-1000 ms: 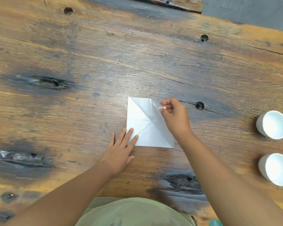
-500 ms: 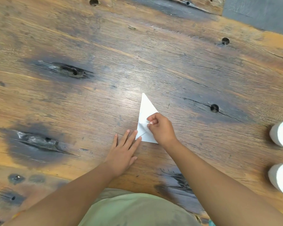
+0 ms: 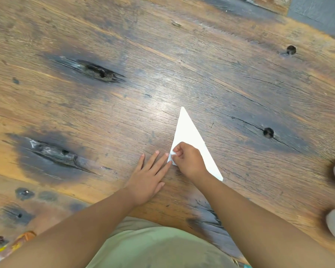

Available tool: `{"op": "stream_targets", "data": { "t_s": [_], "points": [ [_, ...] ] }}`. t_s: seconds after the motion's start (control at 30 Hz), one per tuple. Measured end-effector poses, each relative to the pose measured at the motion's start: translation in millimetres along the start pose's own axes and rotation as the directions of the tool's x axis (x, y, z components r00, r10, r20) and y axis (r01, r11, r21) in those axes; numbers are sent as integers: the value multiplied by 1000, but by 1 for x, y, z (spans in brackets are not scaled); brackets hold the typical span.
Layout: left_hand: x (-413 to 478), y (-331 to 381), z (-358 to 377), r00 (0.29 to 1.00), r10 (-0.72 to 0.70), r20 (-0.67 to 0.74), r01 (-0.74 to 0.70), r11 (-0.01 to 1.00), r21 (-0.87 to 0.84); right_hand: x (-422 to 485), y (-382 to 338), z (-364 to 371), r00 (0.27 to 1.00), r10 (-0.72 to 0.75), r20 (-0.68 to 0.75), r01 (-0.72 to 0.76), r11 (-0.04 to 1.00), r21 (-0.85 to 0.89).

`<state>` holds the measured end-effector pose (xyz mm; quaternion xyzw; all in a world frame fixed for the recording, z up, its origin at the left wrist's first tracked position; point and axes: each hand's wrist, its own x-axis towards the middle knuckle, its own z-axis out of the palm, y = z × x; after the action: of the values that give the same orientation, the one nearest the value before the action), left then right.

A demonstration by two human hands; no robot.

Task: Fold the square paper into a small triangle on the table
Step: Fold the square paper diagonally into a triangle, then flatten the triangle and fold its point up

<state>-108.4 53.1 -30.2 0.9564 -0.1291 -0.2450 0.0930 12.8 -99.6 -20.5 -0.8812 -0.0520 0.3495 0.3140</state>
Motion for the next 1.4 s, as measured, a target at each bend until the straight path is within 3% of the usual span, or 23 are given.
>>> {"op": "stream_targets", "data": {
  "t_s": [0.13, 0.3, 0.4, 0.7, 0.87, 1.2, 1.3, 1.4],
  "points": [
    [1, 0, 0, 1000, -3, 15, 3, 1000, 7, -2, -2, -3, 998, -42, 41, 44, 998, -46],
    [1, 0, -2, 999, -7, 44, 5, 999, 39, -6, -2, -11, 997, 24, 77, -30, 997, 75],
    [1, 3, -4, 999, -13, 47, 11, 999, 47, -10, 2, -22, 999, 39, 21, -41, 995, 94],
    [3, 22, -5, 995, -58, 85, 53, 997, 61, -51, 29, -31, 982, -14, -191, -50, 944, -327],
    [8, 31, -12, 996, -55, 72, 51, 998, 48, -59, 41, -24, 964, 81, -253, -158, 941, -299],
    [31, 22, -36, 999, -36, -30, 33, 994, -100, -36, 65, -42, 989, -112, -101, 57, 899, -434],
    [50, 18, -44, 996, 25, -84, -29, 999, -45, -28, 70, -56, 982, -171, -73, 123, 892, -436],
    [69, 16, -47, 997, 58, -49, -58, 998, -6, -24, 75, -67, 970, -234, -66, 181, 876, -447]
  ]
}}
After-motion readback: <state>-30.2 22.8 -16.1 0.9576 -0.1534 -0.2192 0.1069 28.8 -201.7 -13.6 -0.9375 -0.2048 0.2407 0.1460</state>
